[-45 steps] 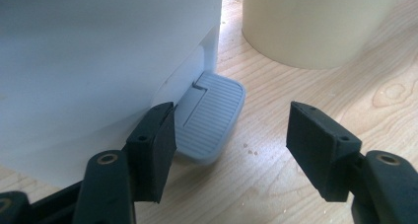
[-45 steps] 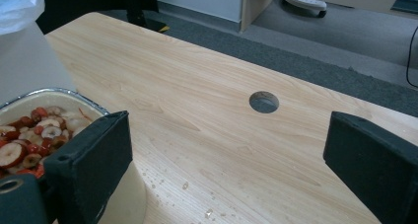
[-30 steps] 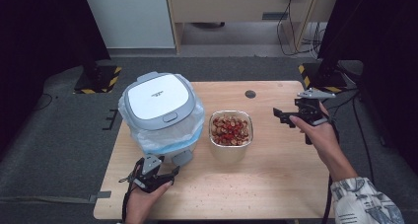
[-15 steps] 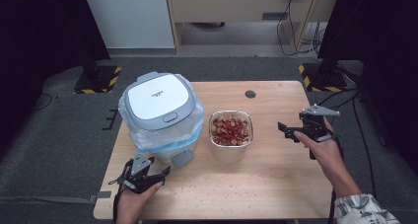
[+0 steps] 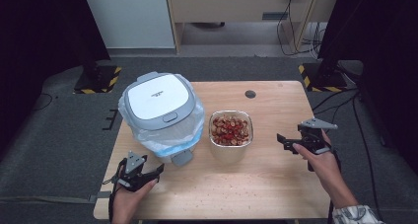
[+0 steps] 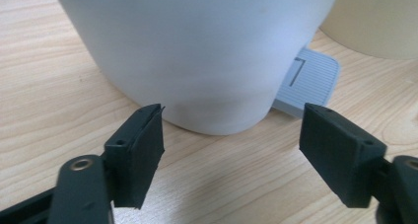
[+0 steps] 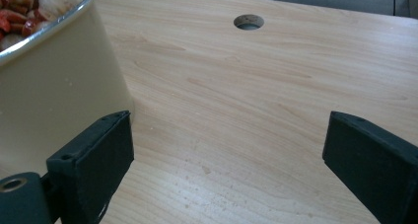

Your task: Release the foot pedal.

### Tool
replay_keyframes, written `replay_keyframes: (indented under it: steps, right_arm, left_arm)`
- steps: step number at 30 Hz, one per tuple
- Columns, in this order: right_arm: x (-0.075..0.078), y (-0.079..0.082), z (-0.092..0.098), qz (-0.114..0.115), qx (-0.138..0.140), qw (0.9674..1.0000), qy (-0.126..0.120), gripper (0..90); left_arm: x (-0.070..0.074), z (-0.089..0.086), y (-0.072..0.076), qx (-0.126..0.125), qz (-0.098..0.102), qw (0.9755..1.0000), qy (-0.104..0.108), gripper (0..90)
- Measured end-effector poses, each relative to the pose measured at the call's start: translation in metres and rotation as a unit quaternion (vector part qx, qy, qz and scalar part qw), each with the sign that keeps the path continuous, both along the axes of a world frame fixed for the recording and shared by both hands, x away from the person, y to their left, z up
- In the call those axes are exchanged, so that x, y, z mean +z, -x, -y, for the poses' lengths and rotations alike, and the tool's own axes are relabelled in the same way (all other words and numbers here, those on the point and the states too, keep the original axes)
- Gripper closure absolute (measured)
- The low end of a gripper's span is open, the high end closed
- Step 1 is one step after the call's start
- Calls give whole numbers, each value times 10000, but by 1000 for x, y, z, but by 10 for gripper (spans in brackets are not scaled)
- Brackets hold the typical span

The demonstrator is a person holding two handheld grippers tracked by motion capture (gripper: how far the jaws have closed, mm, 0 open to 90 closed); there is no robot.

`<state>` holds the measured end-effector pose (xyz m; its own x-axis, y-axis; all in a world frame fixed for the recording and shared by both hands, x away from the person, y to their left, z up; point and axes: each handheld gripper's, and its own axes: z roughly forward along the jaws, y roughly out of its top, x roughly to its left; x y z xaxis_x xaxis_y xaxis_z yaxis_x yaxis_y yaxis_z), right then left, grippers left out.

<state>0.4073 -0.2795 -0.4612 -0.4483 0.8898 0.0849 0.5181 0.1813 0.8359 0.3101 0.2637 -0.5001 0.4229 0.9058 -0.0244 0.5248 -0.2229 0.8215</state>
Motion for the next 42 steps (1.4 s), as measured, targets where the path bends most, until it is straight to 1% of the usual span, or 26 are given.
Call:
replay_keyframes:
  steps: [4, 7, 10, 13, 14, 17, 21, 28, 30, 33, 36, 38, 42]
  right_arm:
    - [-10, 3, -4, -89, 26, 10000, 0, 58]
    - [-17, 2, -8, -155, 43, 9999, 13, 57]
    - [-22, 0, -14, -202, 73, 9998, 54, 57]
    - [-25, -4, -20, -252, 61, 9996, 100, 63]
    - [-26, -6, -22, -280, 66, 9995, 165, 66]
    - [-32, -12, -27, -359, -24, 9990, 268, 66]
    - [-41, -20, -31, -492, -171, 9980, 348, 60]
    - [-58, -29, -37, -691, -487, 9954, 440, 62]
    - [-63, -31, -39, -713, -533, 9947, 515, 62]
    - [-69, -32, -43, -788, -552, 9935, 608, 59]
    - [-76, -34, -46, -848, -598, 9911, 829, 49]
    - [-78, -32, -47, -767, -613, 9921, 786, 44]
    - [-79, -31, -50, -772, -698, 9914, 788, 36]
  left_arm:
    - [-2, -2, -4, 89, -11, 9999, -63, 214]
    - [-4, -3, -8, 144, -61, 9998, -84, 208]
    - [-6, -5, -11, 175, -73, 9997, -133, 207]
    - [-9, -11, -17, 274, -149, 9994, -161, 206]
    - [-10, -13, -19, 314, -163, 9993, -150, 205]
    - [-14, -18, -24, 379, -226, 9988, -190, 205]
    - [-18, -21, -29, 401, -293, 9983, -312, 202]
    - [-23, -24, -34, 432, -391, 9977, -336, 191]
    - [-24, -24, -34, 439, -393, 9977, -326, 191]
    - [-25, -23, -34, 392, -431, 9976, -366, 189]
    - [-26, -23, -35, 358, -467, 9975, -393, 187]
    - [-27, -24, -34, 362, -476, 9973, -422, 187]
    - [-30, -25, -34, 338, -559, 9968, -467, 184]
